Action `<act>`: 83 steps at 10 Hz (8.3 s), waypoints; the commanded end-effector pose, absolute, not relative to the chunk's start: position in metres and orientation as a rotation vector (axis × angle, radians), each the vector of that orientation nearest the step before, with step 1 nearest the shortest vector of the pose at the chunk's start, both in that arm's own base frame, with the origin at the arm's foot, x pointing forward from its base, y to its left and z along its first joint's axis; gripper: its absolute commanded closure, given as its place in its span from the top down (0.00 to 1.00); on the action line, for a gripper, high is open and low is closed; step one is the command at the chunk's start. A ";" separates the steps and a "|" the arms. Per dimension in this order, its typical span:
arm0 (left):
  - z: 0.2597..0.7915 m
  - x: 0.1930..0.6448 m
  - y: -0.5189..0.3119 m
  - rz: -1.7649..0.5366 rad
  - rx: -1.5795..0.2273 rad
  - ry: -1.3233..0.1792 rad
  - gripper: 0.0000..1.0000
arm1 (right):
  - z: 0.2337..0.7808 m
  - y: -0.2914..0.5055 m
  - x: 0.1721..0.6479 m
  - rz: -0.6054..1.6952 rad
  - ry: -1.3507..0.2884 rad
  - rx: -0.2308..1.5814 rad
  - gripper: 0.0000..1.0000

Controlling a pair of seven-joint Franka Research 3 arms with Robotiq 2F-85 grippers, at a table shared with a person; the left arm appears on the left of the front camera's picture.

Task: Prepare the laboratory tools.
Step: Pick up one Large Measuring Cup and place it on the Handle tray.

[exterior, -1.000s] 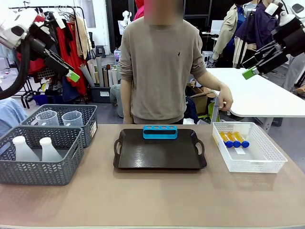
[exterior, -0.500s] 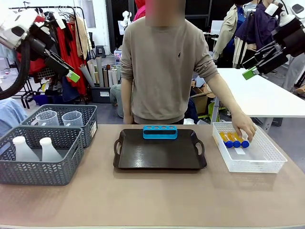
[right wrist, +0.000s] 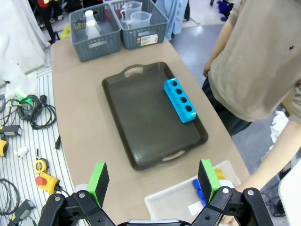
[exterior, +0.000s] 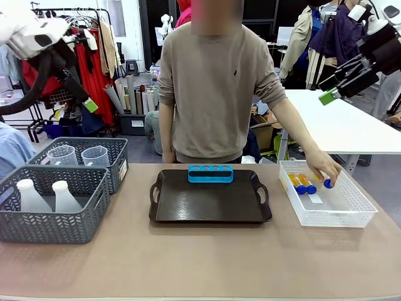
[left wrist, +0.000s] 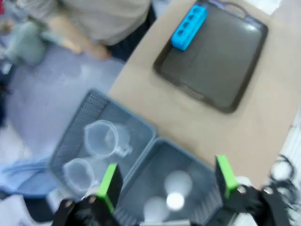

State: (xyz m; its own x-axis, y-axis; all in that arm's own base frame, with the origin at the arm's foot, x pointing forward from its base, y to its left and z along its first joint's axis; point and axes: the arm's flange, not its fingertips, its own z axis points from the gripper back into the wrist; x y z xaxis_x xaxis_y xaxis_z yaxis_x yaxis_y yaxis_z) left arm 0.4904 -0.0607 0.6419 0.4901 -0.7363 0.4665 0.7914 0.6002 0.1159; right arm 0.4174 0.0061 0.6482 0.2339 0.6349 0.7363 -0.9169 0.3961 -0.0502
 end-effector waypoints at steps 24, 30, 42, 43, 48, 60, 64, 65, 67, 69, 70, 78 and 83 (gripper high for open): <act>0.445 0.609 -0.005 -0.142 0.047 -0.292 1.00 | 0.649 0.007 0.418 1.115 -0.772 0.454 1.00; 0.439 0.620 -0.007 -0.166 0.024 -0.155 1.00 | 0.649 0.007 0.418 1.115 -0.772 0.454 1.00; 0.386 0.647 -0.017 -0.173 0.080 -0.176 1.00 | 0.649 0.007 0.418 1.115 -0.772 0.454 1.00; 0.383 0.647 -0.016 -0.188 0.091 -0.184 0.81 | 0.649 0.007 0.418 1.115 -0.772 0.454 1.00; 0.386 0.646 -0.015 -0.184 0.091 -0.208 0.00 | 0.649 0.007 0.418 1.115 -0.772 0.454 1.00; 0.533 0.617 -0.026 -0.374 0.058 -0.281 0.00 | 0.649 0.007 0.418 1.115 -0.772 0.454 1.00; 0.629 0.594 -0.041 -0.670 -0.041 -0.229 0.00 | 0.649 0.007 0.418 1.115 -0.772 0.454 1.00; 0.654 0.586 -0.048 -0.731 -0.035 -0.229 0.00 | 0.649 0.007 0.418 1.115 -0.772 0.454 1.00; 0.695 0.566 -0.056 -0.836 -0.018 -0.234 0.00 | 0.649 0.007 0.418 1.115 -0.772 0.454 1.00; 0.727 0.544 -0.061 -0.921 0.003 -0.237 0.00 | 0.649 0.007 0.418 1.115 -0.772 0.454 1.00; 0.742 0.533 -0.062 -0.918 0.017 -0.265 0.00 | 0.649 0.007 0.418 1.115 -0.772 0.454 1.00; 0.749 0.527 -0.063 -0.898 0.004 -0.281 0.00 | 0.649 0.007 0.418 1.115 -0.772 0.454 1.00; 0.796 0.496 -0.103 -1.051 -0.023 -0.299 0.00 | 0.649 0.007 0.418 1.115 -0.772 0.454 1.00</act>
